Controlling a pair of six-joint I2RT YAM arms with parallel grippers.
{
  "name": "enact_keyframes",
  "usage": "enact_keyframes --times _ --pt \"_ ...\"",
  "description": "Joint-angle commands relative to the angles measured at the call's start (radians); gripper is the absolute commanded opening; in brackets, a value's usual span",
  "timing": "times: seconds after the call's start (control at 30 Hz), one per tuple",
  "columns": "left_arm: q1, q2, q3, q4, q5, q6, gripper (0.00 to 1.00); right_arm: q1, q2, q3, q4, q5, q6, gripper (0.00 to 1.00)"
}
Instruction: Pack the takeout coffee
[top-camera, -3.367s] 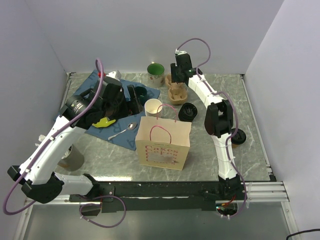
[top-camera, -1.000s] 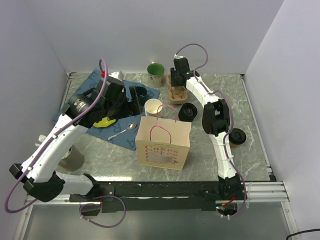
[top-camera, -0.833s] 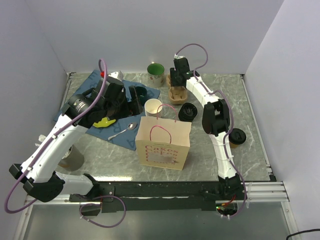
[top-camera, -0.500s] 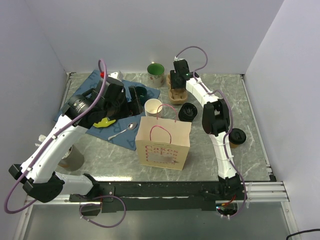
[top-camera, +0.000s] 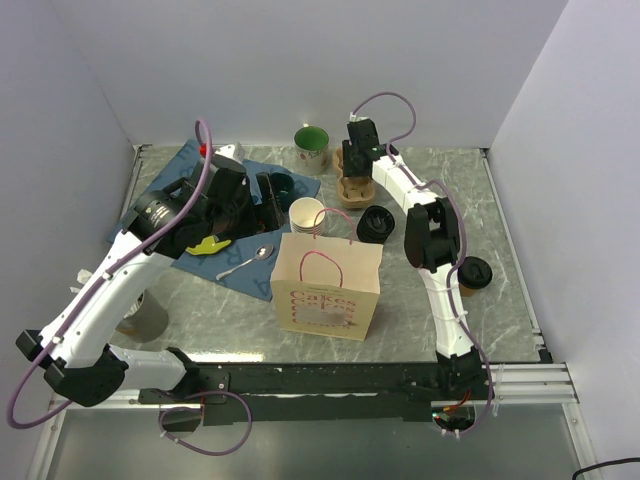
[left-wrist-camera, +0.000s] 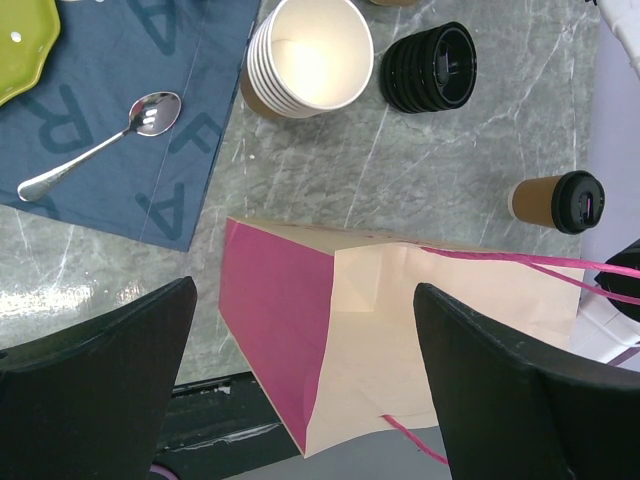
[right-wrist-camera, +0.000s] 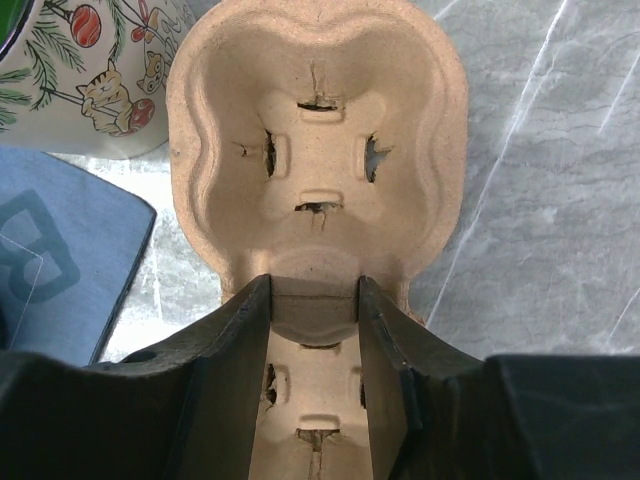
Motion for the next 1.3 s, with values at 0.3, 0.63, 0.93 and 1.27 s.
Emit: enact_keyframes --times 0.3,0.63,0.93,1.27 --pt "-0.002 -0.019 0.004 0.022 -0.008 0.018 0.97 0.005 -0.076 0.045 0.018 0.035 -0.019 0.46" --pt "-0.002 -0.018 0.003 0.022 -0.003 0.017 0.97 0.008 -0.121 -0.004 0.116 0.017 -0.08 0.46" --pt "-0.002 -0.016 -0.006 0.036 0.001 0.007 0.97 0.006 -0.133 0.02 0.124 0.019 -0.033 0.46" --pt "-0.002 -0.012 -0.006 0.042 0.007 -0.005 0.97 -0.006 -0.125 0.02 0.107 -0.009 0.018 0.47"
